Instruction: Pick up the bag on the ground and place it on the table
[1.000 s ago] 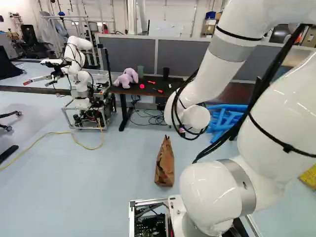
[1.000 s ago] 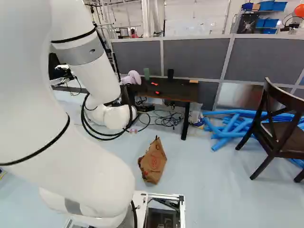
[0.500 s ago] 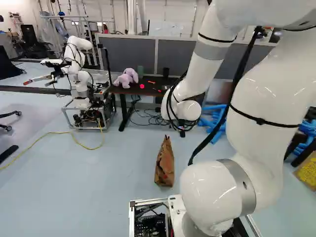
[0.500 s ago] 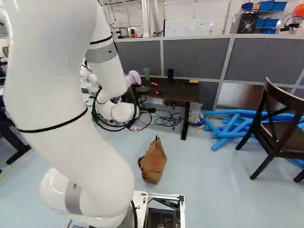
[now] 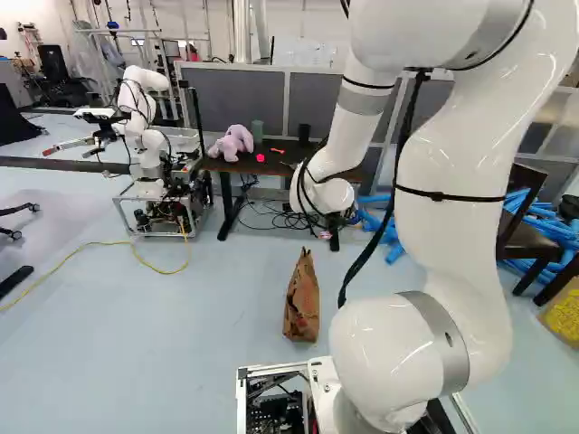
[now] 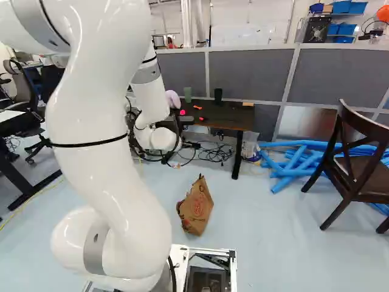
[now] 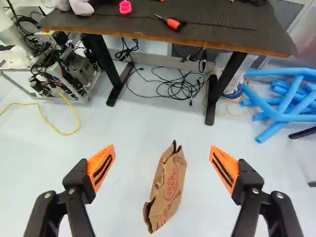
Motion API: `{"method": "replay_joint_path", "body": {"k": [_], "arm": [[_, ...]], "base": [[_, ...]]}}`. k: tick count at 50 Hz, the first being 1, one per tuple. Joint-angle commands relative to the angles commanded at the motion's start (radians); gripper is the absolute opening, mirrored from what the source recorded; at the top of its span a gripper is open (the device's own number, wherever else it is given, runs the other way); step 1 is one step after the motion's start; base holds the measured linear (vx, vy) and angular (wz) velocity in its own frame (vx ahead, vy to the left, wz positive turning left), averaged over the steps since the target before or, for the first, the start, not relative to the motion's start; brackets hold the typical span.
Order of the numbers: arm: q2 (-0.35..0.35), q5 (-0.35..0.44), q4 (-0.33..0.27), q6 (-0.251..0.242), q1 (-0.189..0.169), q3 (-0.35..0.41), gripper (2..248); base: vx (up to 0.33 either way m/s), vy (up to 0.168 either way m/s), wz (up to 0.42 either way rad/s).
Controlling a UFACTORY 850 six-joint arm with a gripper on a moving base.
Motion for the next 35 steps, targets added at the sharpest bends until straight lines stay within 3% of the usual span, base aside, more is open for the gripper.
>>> {"method": "replay_joint_path", "body": {"k": [19,35], "arm": [[-0.126,-0.073,0.033,0.000,0.020,-0.106,247],[-0.191,-0.141,0.055,0.000,0.024,-0.142,247]], "base": [[0.000,0.000,0.000],[0.000,0.000,0.000]]}}
